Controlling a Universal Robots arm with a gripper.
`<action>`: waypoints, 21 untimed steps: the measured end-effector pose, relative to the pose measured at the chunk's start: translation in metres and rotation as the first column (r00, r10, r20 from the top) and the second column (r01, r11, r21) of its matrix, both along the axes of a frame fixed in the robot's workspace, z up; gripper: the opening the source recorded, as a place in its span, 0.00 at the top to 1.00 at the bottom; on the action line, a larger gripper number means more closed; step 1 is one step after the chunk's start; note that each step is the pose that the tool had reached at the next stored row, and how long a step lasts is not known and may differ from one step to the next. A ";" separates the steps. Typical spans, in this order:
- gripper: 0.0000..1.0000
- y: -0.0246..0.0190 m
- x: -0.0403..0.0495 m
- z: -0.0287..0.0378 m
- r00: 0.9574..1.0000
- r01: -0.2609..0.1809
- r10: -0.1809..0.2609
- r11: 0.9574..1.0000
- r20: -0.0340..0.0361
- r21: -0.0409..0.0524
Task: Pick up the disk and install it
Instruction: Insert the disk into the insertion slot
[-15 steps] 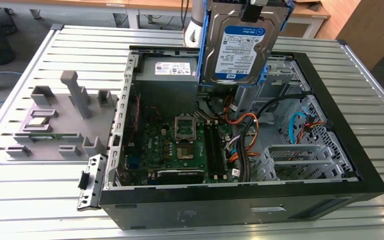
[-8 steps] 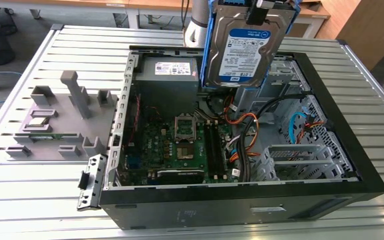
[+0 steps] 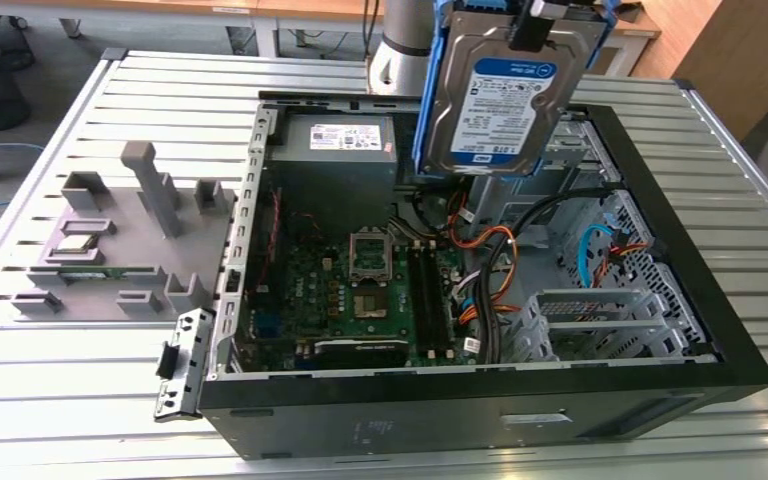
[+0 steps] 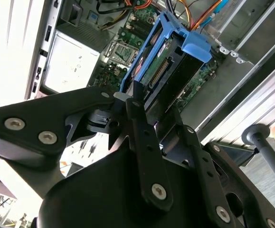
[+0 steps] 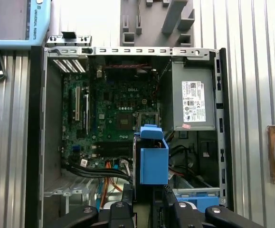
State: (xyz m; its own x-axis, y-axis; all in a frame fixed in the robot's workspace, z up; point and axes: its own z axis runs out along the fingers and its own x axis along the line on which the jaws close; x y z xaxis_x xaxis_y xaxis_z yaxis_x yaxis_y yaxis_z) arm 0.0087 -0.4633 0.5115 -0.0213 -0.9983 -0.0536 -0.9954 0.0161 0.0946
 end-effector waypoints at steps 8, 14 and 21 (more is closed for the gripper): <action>0.65 -0.0056 0.0132 0.0000 1.000 0.003 -0.003 1.000 -0.001 -0.001; 0.65 -0.0145 0.0156 -0.0001 1.000 0.005 -0.005 1.000 -0.001 -0.002; 0.65 -0.0286 0.0181 -0.0002 1.000 0.006 -0.006 1.000 -0.001 -0.002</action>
State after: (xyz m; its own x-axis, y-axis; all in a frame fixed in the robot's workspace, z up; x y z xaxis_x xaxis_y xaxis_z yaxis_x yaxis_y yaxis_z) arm 0.0268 -0.4919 0.5113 -0.0274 -0.9983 -0.0519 -0.9952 0.0223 0.0955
